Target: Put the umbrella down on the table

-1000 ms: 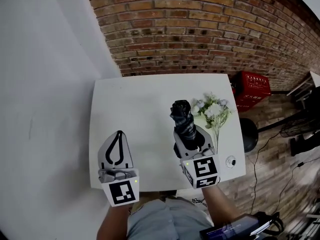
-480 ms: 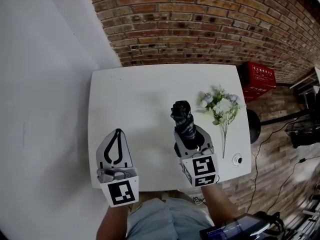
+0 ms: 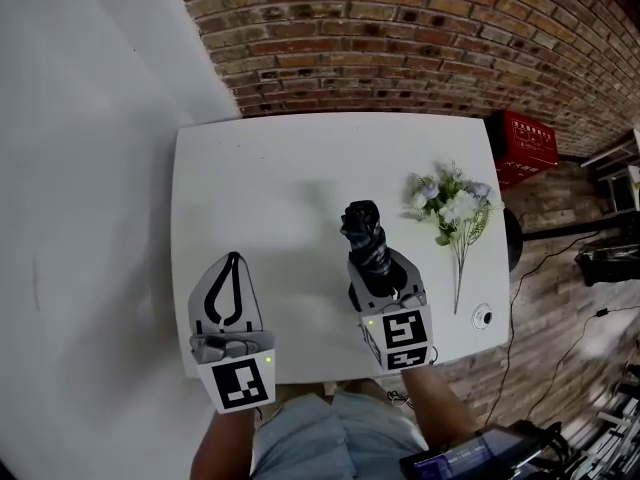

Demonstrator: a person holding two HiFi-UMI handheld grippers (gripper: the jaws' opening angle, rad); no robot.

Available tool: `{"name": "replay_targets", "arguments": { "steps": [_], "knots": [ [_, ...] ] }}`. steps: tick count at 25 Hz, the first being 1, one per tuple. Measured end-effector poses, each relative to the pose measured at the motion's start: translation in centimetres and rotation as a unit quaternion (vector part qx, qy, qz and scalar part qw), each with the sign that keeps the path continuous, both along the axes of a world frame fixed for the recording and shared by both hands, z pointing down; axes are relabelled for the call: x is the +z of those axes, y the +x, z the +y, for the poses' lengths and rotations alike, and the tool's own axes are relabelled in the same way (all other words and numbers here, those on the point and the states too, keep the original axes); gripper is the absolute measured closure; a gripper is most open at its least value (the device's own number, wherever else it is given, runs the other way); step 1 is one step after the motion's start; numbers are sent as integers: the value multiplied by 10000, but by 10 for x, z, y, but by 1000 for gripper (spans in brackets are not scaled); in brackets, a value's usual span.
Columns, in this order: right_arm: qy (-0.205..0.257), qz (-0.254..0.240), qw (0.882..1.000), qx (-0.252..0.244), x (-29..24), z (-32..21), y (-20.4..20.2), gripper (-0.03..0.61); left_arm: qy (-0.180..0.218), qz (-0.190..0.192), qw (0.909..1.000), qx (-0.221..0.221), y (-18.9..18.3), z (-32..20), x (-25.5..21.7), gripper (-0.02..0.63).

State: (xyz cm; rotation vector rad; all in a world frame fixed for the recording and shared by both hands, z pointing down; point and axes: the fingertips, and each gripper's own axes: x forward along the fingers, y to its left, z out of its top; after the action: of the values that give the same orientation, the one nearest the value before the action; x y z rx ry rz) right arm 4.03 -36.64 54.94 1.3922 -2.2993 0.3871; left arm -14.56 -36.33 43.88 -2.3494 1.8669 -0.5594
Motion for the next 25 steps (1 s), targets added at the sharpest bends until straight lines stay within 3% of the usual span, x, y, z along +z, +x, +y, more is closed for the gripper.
{"name": "replay_targets", "arguments": {
  "steps": [13, 25],
  "knots": [
    [-381, 179, 9990, 125, 33, -16, -6, 385, -150, 6, 9999, 64, -14, -20, 17, 606],
    [-1024, 366, 9940, 133, 61, -27, -11, 377, -235, 111, 9996, 85, -21, -35, 30, 606]
  ]
}}
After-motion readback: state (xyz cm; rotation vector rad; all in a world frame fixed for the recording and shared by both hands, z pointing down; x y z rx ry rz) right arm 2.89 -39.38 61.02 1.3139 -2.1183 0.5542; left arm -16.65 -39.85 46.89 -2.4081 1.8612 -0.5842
